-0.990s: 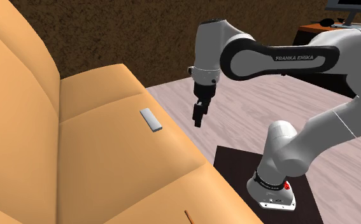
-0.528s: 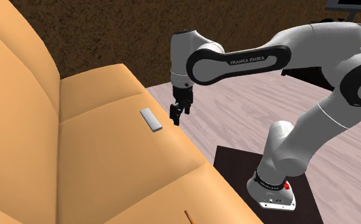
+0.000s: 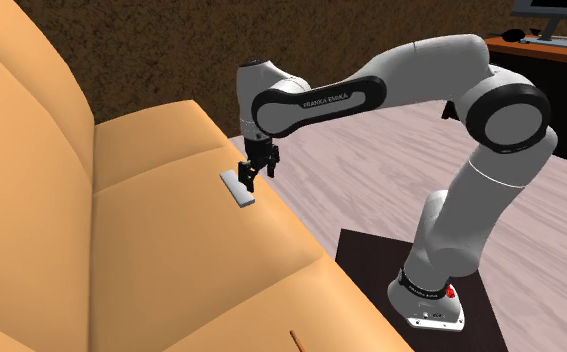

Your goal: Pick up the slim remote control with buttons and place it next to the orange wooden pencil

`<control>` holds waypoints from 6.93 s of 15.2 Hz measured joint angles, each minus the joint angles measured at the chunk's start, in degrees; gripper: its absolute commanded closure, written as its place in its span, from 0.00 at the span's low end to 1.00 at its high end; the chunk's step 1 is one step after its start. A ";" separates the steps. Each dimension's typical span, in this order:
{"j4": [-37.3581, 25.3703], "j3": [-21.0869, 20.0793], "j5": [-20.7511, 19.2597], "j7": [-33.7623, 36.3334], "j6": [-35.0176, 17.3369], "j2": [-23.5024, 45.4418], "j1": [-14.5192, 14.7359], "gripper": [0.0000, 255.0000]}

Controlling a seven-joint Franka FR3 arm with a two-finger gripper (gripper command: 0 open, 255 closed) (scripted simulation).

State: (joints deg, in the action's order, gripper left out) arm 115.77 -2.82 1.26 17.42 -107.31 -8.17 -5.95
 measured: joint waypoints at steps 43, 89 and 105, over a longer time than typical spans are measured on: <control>-23.32 3.14 -1.78 6.71 -3.56 27.82 -2.98 1.00; 27.12 -12.85 8.77 32.26 3.50 -30.39 12.81 1.00; 29.08 -28.54 23.32 52.64 11.16 -43.04 25.36 1.00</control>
State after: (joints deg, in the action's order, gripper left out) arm 144.85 -31.36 24.58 70.07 -96.15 -51.21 19.41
